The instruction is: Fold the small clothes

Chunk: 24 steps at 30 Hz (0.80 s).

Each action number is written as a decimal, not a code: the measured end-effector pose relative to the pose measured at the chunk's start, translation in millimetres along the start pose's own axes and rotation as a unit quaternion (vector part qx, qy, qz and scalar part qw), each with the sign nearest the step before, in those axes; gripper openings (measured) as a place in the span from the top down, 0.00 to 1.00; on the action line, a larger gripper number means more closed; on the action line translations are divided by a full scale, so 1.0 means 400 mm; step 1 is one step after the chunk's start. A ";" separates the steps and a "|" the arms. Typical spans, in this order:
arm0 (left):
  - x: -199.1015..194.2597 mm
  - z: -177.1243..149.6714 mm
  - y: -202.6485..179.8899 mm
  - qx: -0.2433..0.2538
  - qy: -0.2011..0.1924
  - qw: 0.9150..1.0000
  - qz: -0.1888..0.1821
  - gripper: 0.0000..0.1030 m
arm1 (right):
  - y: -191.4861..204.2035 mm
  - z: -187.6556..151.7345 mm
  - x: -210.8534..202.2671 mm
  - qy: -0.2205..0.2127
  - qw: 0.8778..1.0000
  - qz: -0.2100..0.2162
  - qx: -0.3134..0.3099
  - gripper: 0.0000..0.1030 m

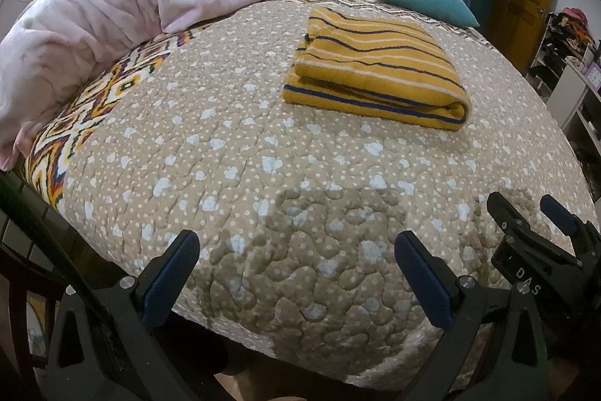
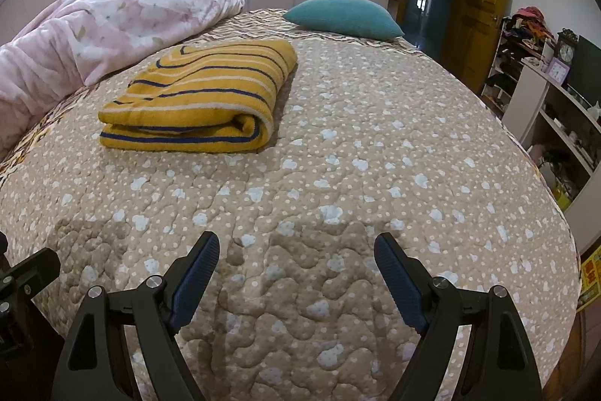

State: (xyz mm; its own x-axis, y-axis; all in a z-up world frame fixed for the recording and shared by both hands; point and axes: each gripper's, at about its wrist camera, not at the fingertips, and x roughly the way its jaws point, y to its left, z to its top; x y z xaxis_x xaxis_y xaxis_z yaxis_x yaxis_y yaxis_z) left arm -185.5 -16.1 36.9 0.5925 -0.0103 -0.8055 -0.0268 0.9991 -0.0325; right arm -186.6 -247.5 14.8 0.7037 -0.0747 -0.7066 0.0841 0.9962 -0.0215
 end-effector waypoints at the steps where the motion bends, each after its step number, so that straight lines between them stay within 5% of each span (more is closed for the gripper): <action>1: 0.000 0.000 0.001 0.000 0.000 1.000 0.000 0.00 | -0.001 0.000 0.000 0.000 1.000 0.000 0.000 0.14; 18: 0.067 0.058 0.008 -0.002 0.009 1.000 0.012 0.00 | -0.007 0.025 0.032 -0.002 1.000 0.005 -0.008 0.14; 24: 0.106 0.093 -0.003 -0.001 0.025 1.000 -0.016 0.00 | 0.006 0.051 0.059 0.002 1.000 0.014 -0.017 0.14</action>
State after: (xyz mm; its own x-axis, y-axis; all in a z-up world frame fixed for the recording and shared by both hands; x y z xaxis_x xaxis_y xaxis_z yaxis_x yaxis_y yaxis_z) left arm -130.2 -16.2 24.8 0.5518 -0.0444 -0.8328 -0.0108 0.9981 -0.0604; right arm -155.5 -247.7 12.5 0.7024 -0.0474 -0.7102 0.0407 0.9988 -0.0264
